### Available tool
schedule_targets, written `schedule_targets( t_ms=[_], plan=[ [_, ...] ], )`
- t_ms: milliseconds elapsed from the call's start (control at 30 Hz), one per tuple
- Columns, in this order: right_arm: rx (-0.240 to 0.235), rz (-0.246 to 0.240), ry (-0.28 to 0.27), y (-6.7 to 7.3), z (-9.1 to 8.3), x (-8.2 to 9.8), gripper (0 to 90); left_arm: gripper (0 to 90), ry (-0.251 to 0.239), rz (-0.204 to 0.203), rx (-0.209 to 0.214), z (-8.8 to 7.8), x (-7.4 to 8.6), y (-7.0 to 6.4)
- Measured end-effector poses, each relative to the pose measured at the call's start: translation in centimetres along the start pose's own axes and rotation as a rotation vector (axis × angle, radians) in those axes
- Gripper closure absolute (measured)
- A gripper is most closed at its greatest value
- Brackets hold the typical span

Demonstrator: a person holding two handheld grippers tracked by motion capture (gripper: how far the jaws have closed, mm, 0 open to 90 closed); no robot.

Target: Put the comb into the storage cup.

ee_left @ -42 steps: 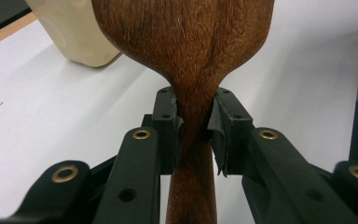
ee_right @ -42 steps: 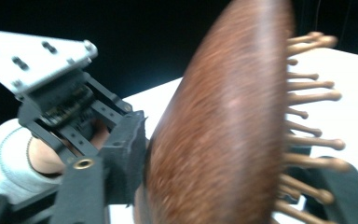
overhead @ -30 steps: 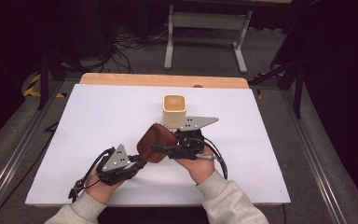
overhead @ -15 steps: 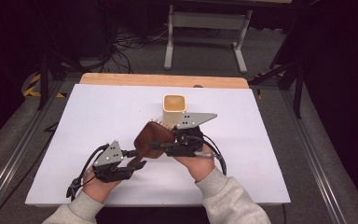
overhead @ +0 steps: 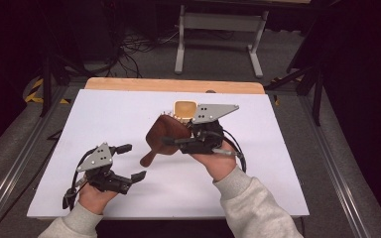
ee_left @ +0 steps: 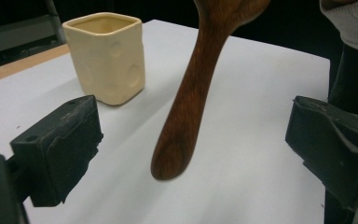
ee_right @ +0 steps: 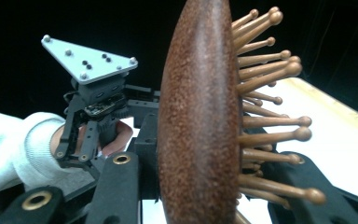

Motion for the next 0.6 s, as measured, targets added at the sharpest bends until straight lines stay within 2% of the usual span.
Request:
schedule_targets(
  t_ms=[200,333,400,600],
  plan=[
    [0.02,-0.023,0.012,-0.5,-0.5,-1.4,59.5,2.2,-0.014,-0.014,-0.019,-0.7,0.1,0.8],
    [0.026,-0.02,0.016,-0.8,-0.8,-2.0,59.4,1.7,-0.007,-0.011,-0.029,-1.0,0.4,1.2],
    [0.047,-0.03,0.015,-1.2,-1.2,-2.8,59.3,1.4,-0.014,-0.018,-0.047,-1.2,0.6,1.6],
    [0.08,-0.033,0.012,-2.1,-2.1,-3.9,59.1,0.9,-0.025,-0.043,-0.067,-1.8,1.0,2.6]
  ],
)
Point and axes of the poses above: each handheld gripper's, and its own axes: z roughly forward along the jaws, x roughly out of its underside, y roughly to its left, the point moved 9 cm from there along z, roughly forward along the jaws, and after that the axes turned 7 degrees about -x, right-handed, at the moved point
